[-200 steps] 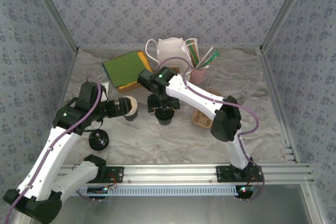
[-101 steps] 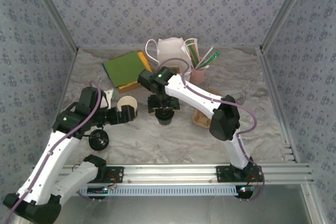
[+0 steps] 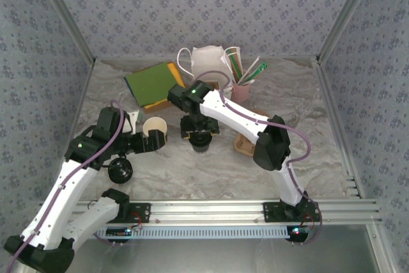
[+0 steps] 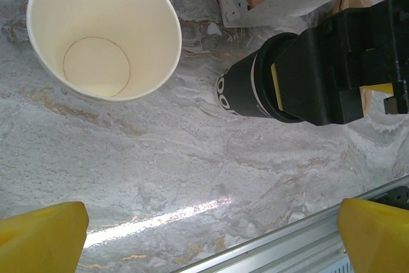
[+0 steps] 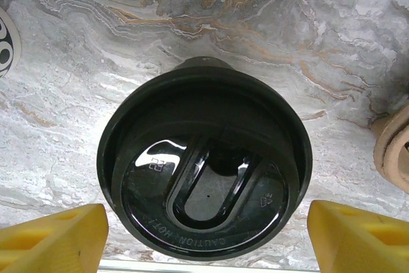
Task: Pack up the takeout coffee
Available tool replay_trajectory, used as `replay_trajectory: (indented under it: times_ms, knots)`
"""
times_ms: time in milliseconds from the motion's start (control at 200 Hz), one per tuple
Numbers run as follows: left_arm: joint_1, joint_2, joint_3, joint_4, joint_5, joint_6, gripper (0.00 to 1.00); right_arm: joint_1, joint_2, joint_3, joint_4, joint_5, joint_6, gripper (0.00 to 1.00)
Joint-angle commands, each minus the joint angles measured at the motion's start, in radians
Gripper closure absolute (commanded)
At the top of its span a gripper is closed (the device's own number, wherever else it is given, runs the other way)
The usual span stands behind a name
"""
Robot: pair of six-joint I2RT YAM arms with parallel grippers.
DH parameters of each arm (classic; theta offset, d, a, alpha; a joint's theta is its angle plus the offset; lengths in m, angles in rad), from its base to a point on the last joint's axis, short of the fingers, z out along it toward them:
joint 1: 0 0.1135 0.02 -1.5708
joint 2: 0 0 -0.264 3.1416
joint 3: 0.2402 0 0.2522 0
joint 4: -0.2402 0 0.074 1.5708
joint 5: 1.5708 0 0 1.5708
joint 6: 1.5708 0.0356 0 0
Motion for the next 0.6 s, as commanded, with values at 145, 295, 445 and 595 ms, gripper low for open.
replay_trajectory:
  times_ms: [145,295,445,595]
  knots:
    - [0.005,-0.012,-0.001,0.002,0.011,0.006,0.0,0.0,0.034,0.048,-0.046,0.001,-0.019,0.18]
    - [0.005,-0.011,-0.001,0.003,0.011,0.007,0.0,-0.002,0.034,0.042,-0.047,0.003,-0.021,0.2]
    - [0.005,-0.008,0.0,0.002,0.011,0.007,0.0,-0.004,0.034,0.037,-0.042,-0.001,-0.023,0.22]
    - [0.006,-0.008,0.003,0.003,0.011,0.009,0.0,-0.006,0.035,0.026,-0.034,-0.005,-0.024,0.22]
